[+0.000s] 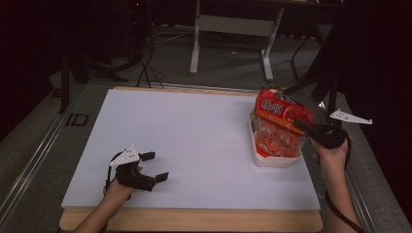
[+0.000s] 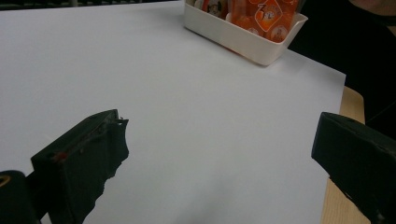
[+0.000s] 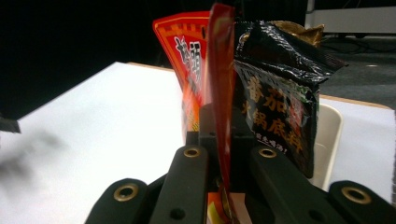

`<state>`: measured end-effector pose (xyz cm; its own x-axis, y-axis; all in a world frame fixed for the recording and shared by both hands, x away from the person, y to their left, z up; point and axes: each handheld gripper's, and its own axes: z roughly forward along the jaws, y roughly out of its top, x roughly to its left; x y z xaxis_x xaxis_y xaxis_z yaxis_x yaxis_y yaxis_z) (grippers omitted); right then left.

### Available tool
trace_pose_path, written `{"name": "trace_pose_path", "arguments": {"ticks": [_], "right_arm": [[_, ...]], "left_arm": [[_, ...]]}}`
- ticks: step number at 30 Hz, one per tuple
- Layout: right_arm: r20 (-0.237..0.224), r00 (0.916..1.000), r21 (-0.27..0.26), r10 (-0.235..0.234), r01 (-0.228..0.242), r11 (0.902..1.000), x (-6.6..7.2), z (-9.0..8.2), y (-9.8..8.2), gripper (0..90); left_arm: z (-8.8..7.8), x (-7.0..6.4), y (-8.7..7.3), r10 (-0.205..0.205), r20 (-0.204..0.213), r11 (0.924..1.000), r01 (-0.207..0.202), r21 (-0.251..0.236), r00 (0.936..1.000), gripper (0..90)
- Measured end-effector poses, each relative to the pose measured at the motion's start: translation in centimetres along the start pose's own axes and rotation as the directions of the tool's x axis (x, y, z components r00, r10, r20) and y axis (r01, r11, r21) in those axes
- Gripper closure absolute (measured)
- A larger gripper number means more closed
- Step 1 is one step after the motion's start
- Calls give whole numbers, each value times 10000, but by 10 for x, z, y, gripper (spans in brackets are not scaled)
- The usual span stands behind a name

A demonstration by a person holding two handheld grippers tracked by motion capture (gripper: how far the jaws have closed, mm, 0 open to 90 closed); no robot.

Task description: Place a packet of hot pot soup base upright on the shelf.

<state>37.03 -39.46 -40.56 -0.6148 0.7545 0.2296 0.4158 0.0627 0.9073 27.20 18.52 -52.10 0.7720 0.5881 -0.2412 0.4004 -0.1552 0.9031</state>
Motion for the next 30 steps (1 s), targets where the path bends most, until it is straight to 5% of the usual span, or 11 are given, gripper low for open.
{"name": "trace_pose_path", "arguments": {"ticks": [7, 9, 13, 22, 30], "right_arm": [[64, 9998, 53, -180, 180, 9998, 8, 1, 7, 828], [89, 9998, -334, -161, 164, 9993, 13, -3, 13, 679], [89, 9994, -685, -321, 327, 9971, 25, -9, 28, 527], [324, 9944, -1155, -1006, 1037, 9879, 60, -20, 54, 324], [-349, 9896, -1225, -1393, 1341, 9834, 86, -17, 59, 208]], "left_arm": [[2, 0, -2, -23, 35, 10000, 22, 81, 10000, 20], [3, 0, -3, -48, 27, 9999, 48, 142, 10000, 20], [3, 0, -3, -67, 30, 9999, 67, 109, 10000, 20], [1, 0, -3, -115, 2, 9999, 115, 60, 9999, 20], [0, -2, -3, -17, -6, 10000, 17, 18, 10000, 20]]}}
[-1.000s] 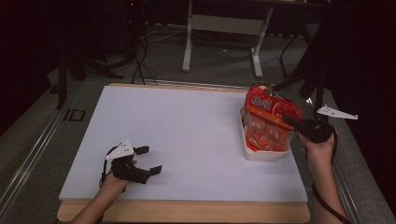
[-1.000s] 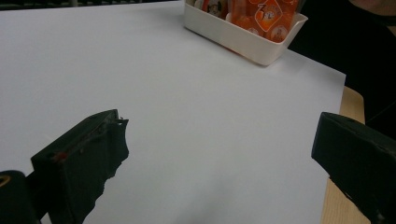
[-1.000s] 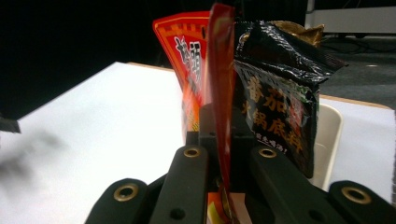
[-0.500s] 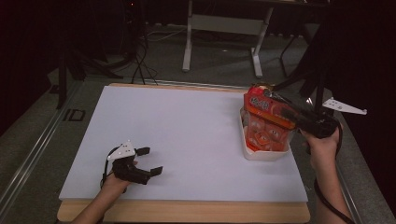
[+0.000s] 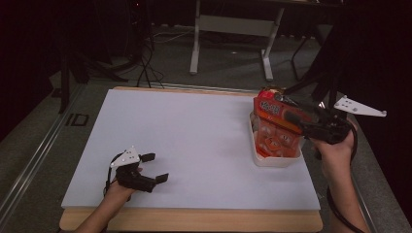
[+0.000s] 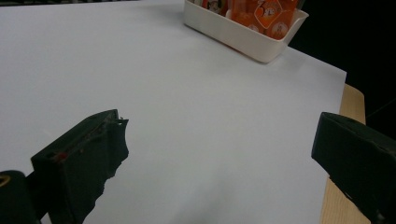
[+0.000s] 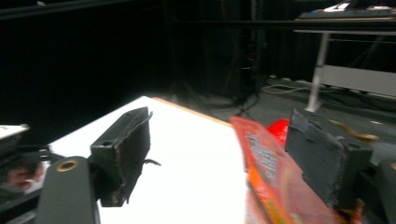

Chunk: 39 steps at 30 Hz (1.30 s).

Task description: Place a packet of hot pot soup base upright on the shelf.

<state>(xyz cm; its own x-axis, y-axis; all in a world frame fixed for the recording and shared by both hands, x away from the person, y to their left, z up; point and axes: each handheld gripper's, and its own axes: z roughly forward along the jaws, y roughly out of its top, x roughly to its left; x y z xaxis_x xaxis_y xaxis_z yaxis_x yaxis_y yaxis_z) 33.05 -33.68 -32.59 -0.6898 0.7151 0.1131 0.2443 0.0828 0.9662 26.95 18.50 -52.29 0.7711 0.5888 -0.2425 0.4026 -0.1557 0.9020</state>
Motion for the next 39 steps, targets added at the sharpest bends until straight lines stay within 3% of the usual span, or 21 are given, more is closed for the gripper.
{"name": "trace_pose_path", "arguments": {"ticks": [13, 19, 32, 34, 39], "right_arm": [[-1010, 9922, 304, -726, 760, 9966, 35, 17, -23, 138], [-1426, 9878, 684, -621, 724, 9950, 43, 25, -36, 133], [-1818, 9824, 1429, -430, 697, 9873, 56, 52, -76, 134], [-1888, 9809, 1823, -469, 819, 9798, 60, 61, -89, 134], [-2031, 9772, 2187, -618, 1068, 9699, 66, 72, -106, 134]], "left_arm": [[-2, 0, 1, -26, -3, 10000, 26, -71, 10000, 20], [-2, 0, 1, -5, -5, 10000, 5, -62, 10000, 20], [-2, 0, 1, 37, -11, 10000, -37, -70, 10000, 20], [-2, -1, 1, 26, -5, 10000, -26, -80, 10000, 20], [-2, -1, 2, 34, -1, 10000, -34, -90, 10000, 20]]}}
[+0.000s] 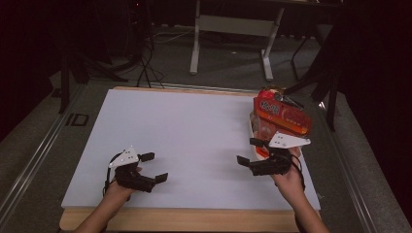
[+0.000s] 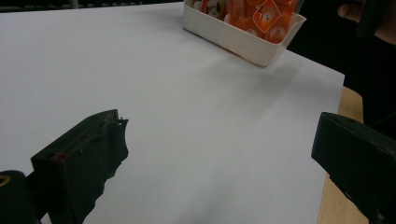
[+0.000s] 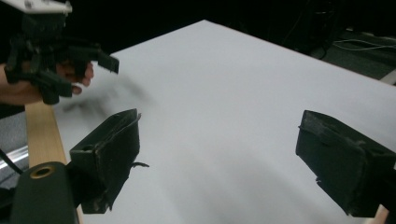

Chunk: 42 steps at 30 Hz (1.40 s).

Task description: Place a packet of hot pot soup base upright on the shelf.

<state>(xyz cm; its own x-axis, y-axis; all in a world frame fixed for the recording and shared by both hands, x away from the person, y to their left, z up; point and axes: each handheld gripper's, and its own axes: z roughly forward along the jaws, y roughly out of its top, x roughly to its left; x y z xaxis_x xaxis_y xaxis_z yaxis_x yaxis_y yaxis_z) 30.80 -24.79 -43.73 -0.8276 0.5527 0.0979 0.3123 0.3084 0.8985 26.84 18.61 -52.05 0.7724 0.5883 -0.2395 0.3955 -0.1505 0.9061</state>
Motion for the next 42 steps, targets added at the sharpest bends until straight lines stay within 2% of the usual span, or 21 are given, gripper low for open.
{"name": "trace_pose_path", "arguments": {"ticks": [3, 6, 9, 14, 20, 22, 27, 33, 42], "right_arm": [[198, 9993, 115, -305, 303, 9995, 3, 7, -8, 136], [21, 9993, 161, -369, 369, 9992, 7, 15, -17, 136], [-53, 9984, 390, -561, 563, 9977, 10, 22, -23, 134], [190, 9958, 864, -892, 872, 9924, 14, 31, -33, 133], [258, 9954, 1233, -921, 883, 9884, 12, 36, -41, 133], [259, 9964, 1122, -808, 774, 9907, 11, 36, -44, 134], [355, 9965, 1287, -757, 706, 9892, 7, 37, -50, 135], [385, 9945, 1455, -973, 908, 9852, 8, 39, -55, 136], [406, 9949, 1559, -921, 848, 9841, 6, 42, -59, 136]], "left_arm": [[0, 0, 0, 30, 9, 10000, -30, 21, 10000, 20], [0, 0, 0, 43, 26, 10000, -43, 5, 10000, 20], [0, 0, 0, 34, 23, 10000, -34, 3, 10000, 20], [0, -1, 0, 63, 39, 10000, -63, 29, 10000, 20], [0, -2, 0, 146, 29, 9999, -146, 53, 9999, 20], [-1, -2, 0, 162, 36, 9999, -162, 26, 9999, 20], [0, -3, -1, 277, 44, 9996, -277, 81, 9996, 20], [1, -4, -2, 336, 15, 9993, -336, 161, 9994, 19], [3, -4, -4, 389, 4, 9990, -389, 231, 9992, 20]]}}
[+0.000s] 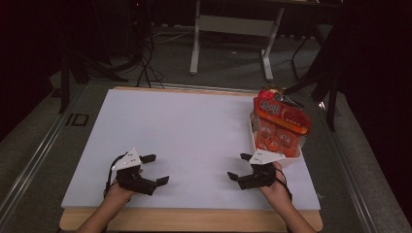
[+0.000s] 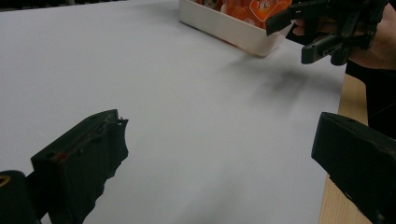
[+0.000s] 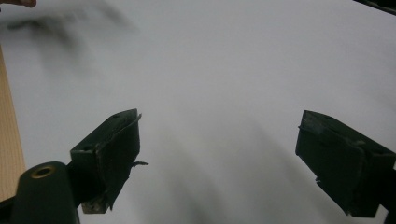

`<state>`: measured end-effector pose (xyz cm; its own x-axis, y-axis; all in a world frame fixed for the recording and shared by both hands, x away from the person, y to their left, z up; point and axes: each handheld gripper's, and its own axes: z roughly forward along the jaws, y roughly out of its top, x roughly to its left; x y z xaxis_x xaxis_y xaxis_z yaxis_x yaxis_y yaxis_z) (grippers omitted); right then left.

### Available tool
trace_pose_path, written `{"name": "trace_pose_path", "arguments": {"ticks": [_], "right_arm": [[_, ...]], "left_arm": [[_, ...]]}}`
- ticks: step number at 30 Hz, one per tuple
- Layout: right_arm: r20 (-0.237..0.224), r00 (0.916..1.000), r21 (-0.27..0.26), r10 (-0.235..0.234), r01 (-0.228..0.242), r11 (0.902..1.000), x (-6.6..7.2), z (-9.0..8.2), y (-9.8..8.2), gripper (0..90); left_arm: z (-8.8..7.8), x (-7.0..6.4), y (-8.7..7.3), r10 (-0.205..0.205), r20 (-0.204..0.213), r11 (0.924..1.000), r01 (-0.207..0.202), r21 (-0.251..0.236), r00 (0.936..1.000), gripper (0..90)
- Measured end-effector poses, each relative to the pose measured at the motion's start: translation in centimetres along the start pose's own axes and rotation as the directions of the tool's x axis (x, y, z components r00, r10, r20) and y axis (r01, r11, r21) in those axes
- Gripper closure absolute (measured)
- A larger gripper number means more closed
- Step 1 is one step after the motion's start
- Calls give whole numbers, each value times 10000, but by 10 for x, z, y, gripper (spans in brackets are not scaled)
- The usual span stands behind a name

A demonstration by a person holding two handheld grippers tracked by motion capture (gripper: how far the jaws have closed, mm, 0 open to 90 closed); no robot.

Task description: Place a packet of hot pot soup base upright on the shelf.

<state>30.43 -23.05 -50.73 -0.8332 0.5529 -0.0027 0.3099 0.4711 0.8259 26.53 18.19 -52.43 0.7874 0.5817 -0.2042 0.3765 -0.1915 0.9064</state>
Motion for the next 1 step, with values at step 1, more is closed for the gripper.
{"name": "trace_pose_path", "arguments": {"ticks": [1], "right_arm": [[-2, 10000, 21, 21, -21, 10000, 0, 0, 0, 136]], "left_arm": [[0, 0, 0, -4, -2, 10000, 4, 6, 10000, 20]]}}
